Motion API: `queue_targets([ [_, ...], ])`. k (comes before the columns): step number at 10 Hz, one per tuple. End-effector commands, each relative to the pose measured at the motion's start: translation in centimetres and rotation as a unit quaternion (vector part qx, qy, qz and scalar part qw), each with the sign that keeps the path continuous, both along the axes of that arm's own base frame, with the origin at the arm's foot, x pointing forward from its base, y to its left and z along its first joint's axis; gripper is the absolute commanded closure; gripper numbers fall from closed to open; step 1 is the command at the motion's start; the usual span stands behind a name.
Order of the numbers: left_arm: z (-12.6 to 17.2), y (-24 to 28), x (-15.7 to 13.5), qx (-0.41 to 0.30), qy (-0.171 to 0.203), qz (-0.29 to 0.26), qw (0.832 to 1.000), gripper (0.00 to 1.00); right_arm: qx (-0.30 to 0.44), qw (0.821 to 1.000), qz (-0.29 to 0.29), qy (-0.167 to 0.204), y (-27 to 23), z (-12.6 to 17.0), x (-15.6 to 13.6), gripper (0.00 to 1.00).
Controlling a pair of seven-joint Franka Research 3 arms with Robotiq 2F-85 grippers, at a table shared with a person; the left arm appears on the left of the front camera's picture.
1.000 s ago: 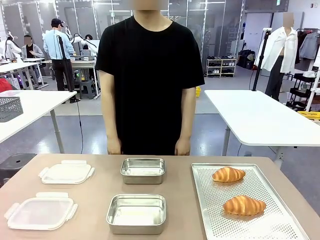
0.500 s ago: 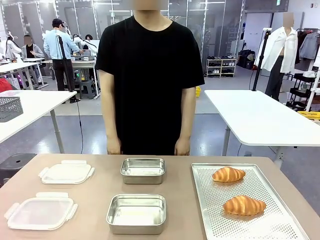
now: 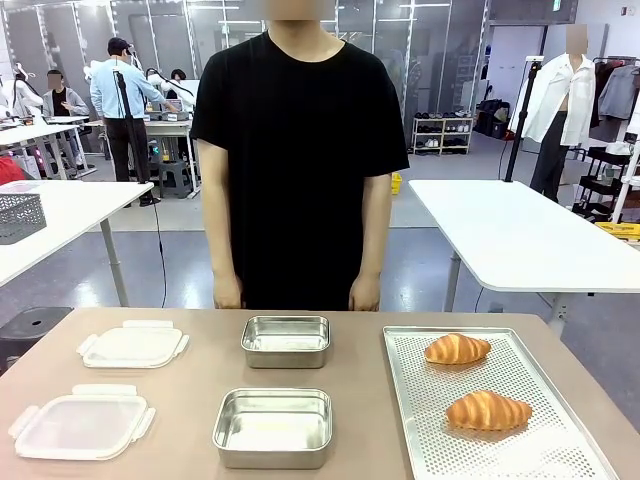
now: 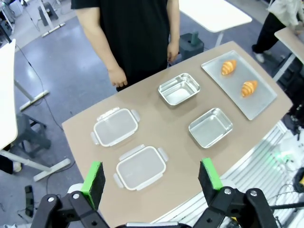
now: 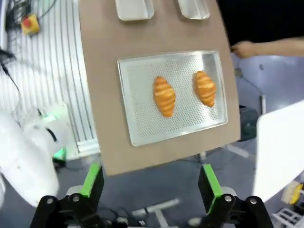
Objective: Place the bread into the airtight container.
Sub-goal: Pick up a Butter Roll and place it into an empty Airtight Container.
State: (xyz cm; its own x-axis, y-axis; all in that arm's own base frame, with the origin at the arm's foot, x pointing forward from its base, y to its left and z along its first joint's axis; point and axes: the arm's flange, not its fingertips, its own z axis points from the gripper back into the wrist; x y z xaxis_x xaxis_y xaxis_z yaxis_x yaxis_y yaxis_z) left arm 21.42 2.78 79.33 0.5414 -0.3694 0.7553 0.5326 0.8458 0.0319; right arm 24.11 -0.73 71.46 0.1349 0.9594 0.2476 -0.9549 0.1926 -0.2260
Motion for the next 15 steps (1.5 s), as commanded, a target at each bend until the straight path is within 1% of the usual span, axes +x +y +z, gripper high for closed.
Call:
queue_targets([
  [1,0.1,-0.1,0.0,-0.001,0.001,0.001,1.0,0.0,-0.054,0.997,0.048,-0.038,2.3,-4.9,2.8,0.0],
  [2,0.1,-0.1,0.0,-0.001,0.001,0.001,1.0,0.0,-0.03,0.997,0.063,-0.025,3.2,-7.7,4.3,0.0],
  [3,0.1,-0.1,0.0,-0.001,0.001,0.001,1.0,0.0,-0.058,0.997,0.054,-0.011,3.7,-11.6,5.9,0.0],
  [5,0.1,-0.1,0.0,-0.001,0.001,0.001,1.0,0.0,-0.062,0.996,0.048,0.036,5.0,-17.5,7.4,0.0],
  [7,0.1,-0.1,0.0,-0.001,0.001,0.001,1.0,0.0,-0.052,0.996,0.048,0.053,5.5,-21.9,9.0,0.0],
  [8,0.1,-0.1,0.0,-0.001,0.001,0.001,1.0,0.0,-0.056,0.995,0.052,0.059,5.5,-23.5,9.3,0.0],
  [10,0.1,-0.1,0.0,-0.001,0.001,0.001,1.0,0.0,-0.046,0.995,0.048,0.072,5.6,-25.0,9.3,0.0],
  [11,0.1,-0.1,0.0,-0.001,0.001,0.001,1.0,0.0,-0.044,0.996,0.033,0.067,5.6,-25.1,9.3,0.0],
  [12,0.1,-0.1,0.0,-0.001,0.001,0.001,1.0,0.0,-0.048,0.997,-0.002,0.062,5.4,-24.6,9.4,0.0],
  [13,0.1,-0.1,0.0,-0.001,0.001,0.001,1.0,0.0,-0.055,0.995,0.036,0.078,5.8,-24.7,9.8,0.0],
  [15,0.1,-0.1,0.0,-0.001,0.001,0.001,1.0,0.0,-0.055,0.995,0.036,0.078,5.8,-24.7,9.8,0.0],
])
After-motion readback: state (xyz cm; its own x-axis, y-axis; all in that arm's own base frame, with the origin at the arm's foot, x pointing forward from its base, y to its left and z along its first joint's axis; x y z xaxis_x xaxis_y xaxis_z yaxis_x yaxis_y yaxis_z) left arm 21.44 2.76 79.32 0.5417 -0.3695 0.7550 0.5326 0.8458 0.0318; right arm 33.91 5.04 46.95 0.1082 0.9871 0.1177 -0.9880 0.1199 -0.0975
